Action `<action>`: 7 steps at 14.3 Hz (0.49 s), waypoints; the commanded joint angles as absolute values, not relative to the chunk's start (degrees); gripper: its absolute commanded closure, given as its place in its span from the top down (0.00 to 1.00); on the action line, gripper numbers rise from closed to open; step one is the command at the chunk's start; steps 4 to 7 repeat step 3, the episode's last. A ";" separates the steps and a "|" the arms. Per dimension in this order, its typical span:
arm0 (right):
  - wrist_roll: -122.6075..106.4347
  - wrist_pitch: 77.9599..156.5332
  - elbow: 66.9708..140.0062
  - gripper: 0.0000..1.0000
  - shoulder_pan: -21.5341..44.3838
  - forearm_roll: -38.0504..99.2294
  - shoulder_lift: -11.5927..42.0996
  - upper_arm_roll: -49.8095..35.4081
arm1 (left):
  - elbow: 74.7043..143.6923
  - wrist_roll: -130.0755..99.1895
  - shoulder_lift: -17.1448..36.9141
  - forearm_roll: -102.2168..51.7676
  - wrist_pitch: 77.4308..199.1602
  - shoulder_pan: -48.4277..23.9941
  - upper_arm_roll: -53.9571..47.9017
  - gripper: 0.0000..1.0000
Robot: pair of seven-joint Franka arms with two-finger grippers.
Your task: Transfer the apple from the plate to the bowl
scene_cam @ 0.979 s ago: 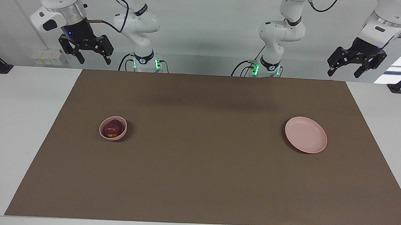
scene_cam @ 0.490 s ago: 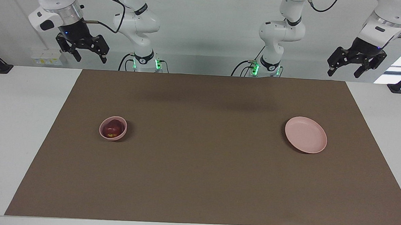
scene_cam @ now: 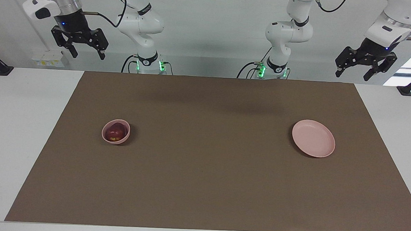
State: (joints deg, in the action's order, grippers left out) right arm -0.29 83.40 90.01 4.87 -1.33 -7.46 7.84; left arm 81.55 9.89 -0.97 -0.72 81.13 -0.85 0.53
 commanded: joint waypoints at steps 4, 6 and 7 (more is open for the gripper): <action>-1.50 83.06 89.65 1.00 4.57 -2.11 -7.56 7.47 | 82.62 10.37 -2.11 -0.18 80.51 -0.44 0.26 1.00; -1.50 83.06 89.65 1.00 4.57 -2.11 -7.56 7.47 | 82.62 10.37 -2.11 -0.18 80.51 -0.44 0.26 1.00; -1.50 83.06 89.65 1.00 4.57 -2.11 -7.56 7.47 | 82.62 10.37 -2.11 -0.18 80.51 -0.44 0.26 1.00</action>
